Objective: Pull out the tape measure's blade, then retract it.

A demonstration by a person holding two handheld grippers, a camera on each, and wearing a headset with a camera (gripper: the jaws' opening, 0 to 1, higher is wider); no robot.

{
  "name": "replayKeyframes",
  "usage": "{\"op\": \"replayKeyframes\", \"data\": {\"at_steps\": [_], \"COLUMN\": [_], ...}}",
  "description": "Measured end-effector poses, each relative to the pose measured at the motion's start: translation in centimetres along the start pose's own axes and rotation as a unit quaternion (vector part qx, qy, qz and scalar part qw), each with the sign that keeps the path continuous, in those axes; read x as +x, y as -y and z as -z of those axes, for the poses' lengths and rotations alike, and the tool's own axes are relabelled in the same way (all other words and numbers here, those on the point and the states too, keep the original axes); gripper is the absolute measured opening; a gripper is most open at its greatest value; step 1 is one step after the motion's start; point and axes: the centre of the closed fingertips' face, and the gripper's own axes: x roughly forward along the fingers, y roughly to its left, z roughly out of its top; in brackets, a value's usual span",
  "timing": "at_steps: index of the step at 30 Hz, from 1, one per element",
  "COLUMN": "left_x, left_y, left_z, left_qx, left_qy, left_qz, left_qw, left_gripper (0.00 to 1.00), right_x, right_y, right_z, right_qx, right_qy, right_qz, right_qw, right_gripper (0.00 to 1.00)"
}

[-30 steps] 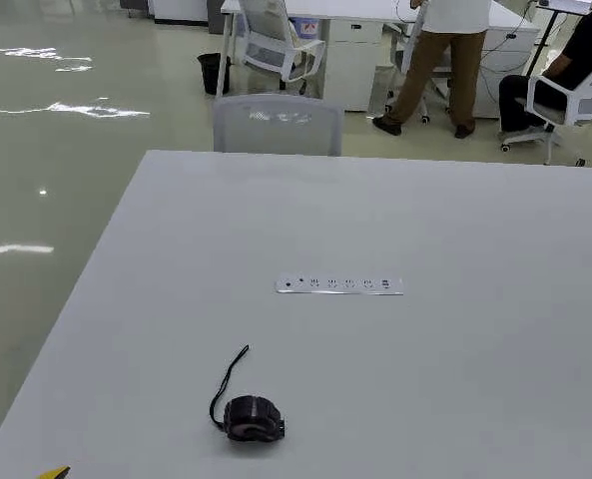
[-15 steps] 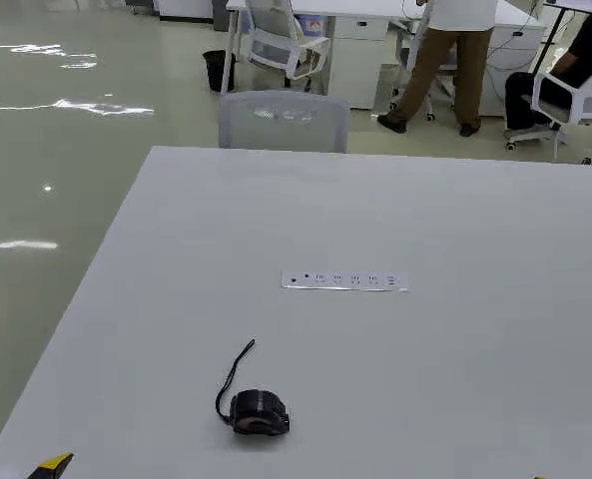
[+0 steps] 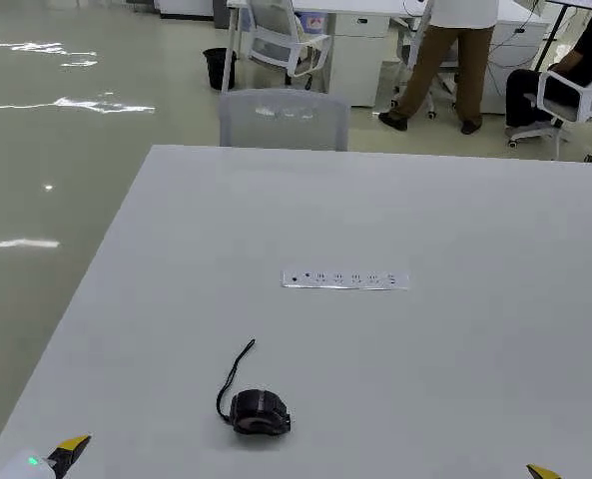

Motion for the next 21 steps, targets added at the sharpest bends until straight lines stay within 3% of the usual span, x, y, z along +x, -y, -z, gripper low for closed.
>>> {"op": "replayKeyframes", "data": {"at_steps": [9, 14, 21], "left_x": [0.0, -0.2, -0.2], "left_y": [0.6, -0.2, 0.3], "left_z": [-0.6, -0.5, -0.4], "left_qx": [-0.004, -0.006, -0.009], "left_qy": [0.002, 0.002, 0.004], "left_qz": [0.005, -0.001, -0.003], "left_qw": [1.0000, 1.0000, 0.9999], "left_gripper": [0.99, 0.99, 0.99], "right_x": [0.1, -0.1, 0.2], "right_y": [0.0, -0.3, -0.2], "right_z": [0.3, 0.3, 0.9], "right_qx": [0.005, 0.006, 0.006], "right_qy": [0.002, 0.001, -0.001], "right_qz": [-0.001, -0.002, -0.005], "right_qw": [1.0000, 1.0000, 1.0000], "right_gripper": [1.00, 1.00, 1.00]}}
